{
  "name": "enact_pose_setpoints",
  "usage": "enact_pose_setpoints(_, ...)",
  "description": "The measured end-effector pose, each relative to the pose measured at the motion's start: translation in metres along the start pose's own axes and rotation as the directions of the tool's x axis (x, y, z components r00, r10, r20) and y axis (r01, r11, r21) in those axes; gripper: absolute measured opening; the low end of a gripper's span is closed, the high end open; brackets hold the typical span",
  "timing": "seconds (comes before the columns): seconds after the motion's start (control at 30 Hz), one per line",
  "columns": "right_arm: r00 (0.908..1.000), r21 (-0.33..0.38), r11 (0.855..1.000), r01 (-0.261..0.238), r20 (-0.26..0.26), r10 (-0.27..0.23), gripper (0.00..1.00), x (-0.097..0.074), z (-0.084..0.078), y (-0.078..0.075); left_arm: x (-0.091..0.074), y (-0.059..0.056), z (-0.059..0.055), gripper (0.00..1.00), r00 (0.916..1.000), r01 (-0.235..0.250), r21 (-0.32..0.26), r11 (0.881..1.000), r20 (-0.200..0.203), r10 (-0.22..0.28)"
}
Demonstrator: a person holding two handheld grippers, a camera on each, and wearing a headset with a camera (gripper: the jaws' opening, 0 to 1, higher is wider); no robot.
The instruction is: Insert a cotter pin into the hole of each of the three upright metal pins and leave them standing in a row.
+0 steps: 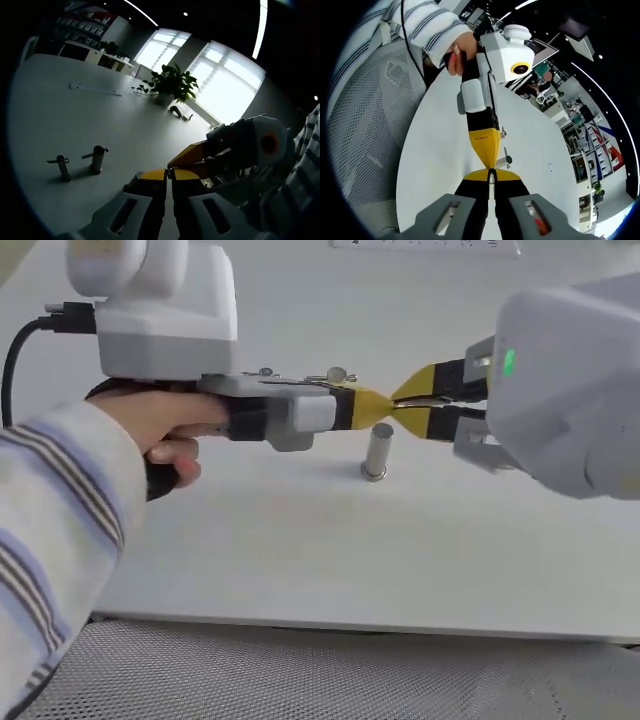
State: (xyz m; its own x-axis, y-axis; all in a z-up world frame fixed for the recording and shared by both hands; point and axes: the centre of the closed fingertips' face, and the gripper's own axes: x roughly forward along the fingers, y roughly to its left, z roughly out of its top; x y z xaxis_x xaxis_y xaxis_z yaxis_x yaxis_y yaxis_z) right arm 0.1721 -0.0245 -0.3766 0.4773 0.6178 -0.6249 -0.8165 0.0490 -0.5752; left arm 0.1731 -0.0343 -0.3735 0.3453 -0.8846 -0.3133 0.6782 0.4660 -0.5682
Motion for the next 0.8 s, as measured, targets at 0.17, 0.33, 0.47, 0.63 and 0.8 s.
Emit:
enact_pose_setpoints(0.17, 0.9999, 0.016, 1.000, -0.011, 0.003, 0.011, 0.00, 0.002, 0.001, 0.001, -0.001, 0.001, -0.001, 0.00, 0.9998, -0.017, -0.021, 1.000, -0.009, 0.017)
enact_pose_setpoints(0.33, 0.9995, 0.027, 0.999, -0.027, 0.017, 0.027, 0.00, 0.002, 0.000, 0.005, -0.001, 0.016, 0.000, 0.00, 0.9994, -0.023, 0.017, 1.000, -0.026, 0.024)
enact_pose_setpoints(0.47, 0.9995, 0.077, 0.997, -0.028, 0.015, 0.027, 0.03, 0.003, -0.004, 0.005, -0.002, 0.015, -0.001, 0.00, 0.9993, -0.019, 0.020, 1.000, -0.032, 0.020)
enact_pose_setpoints(0.63, 0.9983, 0.183, 0.982, -0.055, -0.006, 0.057, 0.18, 0.006, -0.017, 0.009, -0.001, 0.015, -0.005, 0.00, 0.9987, -0.020, 0.024, 1.000, -0.046, 0.021)
enact_pose_setpoints(0.8, 0.9947, 0.293, 0.951, -0.102, 0.015, 0.102, 0.21, 0.004, -0.025, 0.017, -0.001, 0.005, -0.008, 0.00, 0.9990, -0.008, 0.092, 0.996, -0.043, 0.012)
